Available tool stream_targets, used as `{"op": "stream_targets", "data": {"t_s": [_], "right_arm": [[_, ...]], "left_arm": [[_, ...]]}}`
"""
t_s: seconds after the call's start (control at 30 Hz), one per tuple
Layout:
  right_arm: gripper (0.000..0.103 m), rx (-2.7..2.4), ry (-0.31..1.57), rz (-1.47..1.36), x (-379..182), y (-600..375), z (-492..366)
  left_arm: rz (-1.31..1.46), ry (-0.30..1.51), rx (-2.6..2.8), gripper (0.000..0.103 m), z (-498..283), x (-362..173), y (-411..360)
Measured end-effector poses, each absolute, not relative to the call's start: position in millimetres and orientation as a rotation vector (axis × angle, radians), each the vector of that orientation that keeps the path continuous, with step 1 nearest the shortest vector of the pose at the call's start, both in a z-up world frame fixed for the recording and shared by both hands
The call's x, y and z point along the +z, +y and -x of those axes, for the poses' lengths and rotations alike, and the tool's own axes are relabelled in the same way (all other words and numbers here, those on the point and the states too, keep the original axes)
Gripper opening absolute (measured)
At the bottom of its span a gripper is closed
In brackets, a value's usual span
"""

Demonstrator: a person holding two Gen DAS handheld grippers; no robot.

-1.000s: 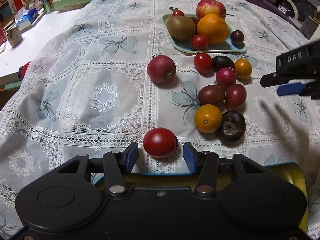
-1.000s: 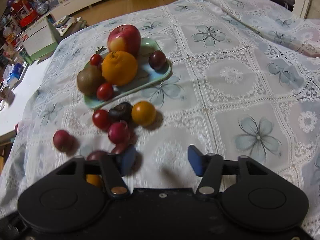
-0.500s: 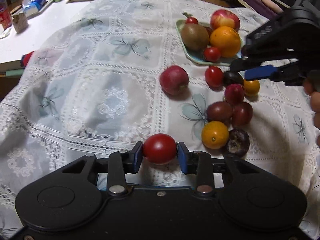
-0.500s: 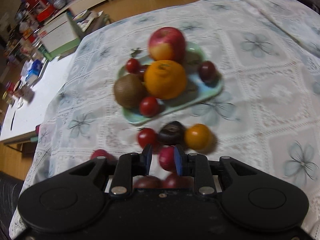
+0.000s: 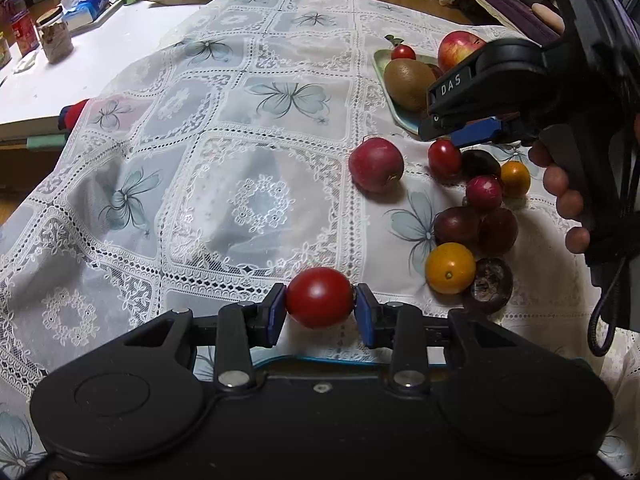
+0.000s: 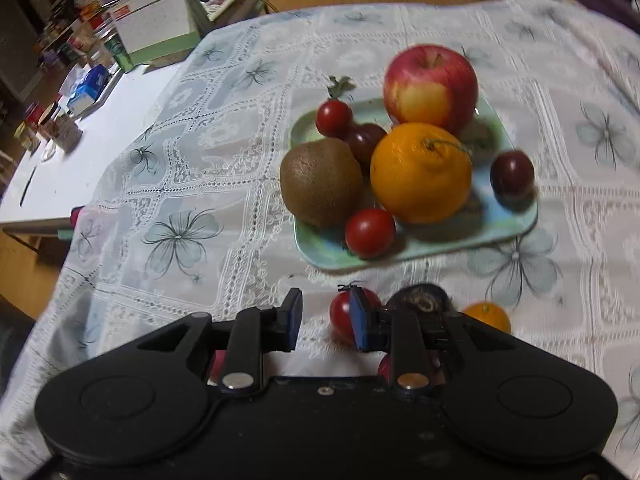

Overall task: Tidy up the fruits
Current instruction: 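Carry the red tomato in the left gripper over the gold tray while the right gripper carries its tomato there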

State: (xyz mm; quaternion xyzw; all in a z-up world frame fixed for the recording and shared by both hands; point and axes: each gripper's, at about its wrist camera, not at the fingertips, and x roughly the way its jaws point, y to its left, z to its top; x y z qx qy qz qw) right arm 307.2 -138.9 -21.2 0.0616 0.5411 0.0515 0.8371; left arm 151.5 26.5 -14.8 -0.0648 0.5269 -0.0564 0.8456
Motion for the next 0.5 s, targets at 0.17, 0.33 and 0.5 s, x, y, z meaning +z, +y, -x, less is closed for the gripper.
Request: {"op": "stream_targets", "data": {"t_s": [0.17, 0.33, 0.5], "right_arm": [[0.034, 0.111, 1.123, 0.062, -26, -126, -307], [0.035, 0.125, 1.124, 0.098, -31, -134, -306], [0.040, 0.145, 1.115, 0.186, -40, -119, -305]], "left_arm": [[0.142, 1.116, -0.117, 0.045, -150, -16, 30], [0.135, 1.117, -0.115, 0.045, -150, -17, 27], [0.141, 1.122, -0.119, 0.045, -150, -17, 25]]}}
